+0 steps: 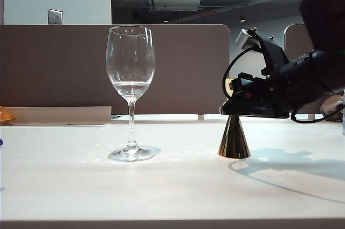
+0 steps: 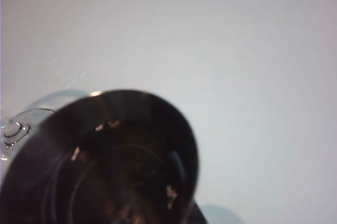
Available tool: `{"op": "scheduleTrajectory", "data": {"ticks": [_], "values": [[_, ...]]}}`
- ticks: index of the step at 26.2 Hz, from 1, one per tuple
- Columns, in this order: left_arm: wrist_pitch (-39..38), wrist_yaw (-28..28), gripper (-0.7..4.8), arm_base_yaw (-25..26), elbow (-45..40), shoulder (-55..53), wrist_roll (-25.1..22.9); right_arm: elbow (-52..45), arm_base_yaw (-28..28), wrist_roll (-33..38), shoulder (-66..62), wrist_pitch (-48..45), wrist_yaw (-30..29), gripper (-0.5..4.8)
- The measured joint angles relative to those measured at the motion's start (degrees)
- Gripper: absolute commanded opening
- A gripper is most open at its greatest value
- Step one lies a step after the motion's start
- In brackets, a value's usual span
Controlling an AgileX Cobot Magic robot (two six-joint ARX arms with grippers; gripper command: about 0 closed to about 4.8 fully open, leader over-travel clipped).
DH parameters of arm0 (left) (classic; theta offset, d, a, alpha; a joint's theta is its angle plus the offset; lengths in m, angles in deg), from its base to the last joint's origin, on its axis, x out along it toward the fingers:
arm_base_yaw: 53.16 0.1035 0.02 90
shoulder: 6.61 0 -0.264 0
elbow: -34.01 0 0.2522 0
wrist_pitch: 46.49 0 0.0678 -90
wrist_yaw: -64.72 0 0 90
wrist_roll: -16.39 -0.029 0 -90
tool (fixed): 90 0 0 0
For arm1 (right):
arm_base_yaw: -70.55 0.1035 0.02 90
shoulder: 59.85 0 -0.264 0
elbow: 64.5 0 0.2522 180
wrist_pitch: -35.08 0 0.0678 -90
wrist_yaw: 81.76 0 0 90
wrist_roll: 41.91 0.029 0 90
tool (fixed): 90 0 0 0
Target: Pick up the jigger and pour the water inside into the glass.
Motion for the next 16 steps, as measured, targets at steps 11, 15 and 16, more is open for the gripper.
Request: {"op": "scheduleTrajectory", "data": {"ticks": [11,15,16], "values": [[0.0,0.0,-0.05,0.0,0.0,0.0,0.0,0.1,0.0,0.0,0.0,-0.1,0.0,0.52],[0.0,0.0,-0.05,0.0,0.0,0.0,0.0,0.1,0.0,0.0,0.0,-0.1,0.0,-0.01],[0.0,0.0,-0.05,0.0,0.0,0.0,0.0,0.1,0.0,0.0,0.0,-0.1,0.1,-0.01]]}}
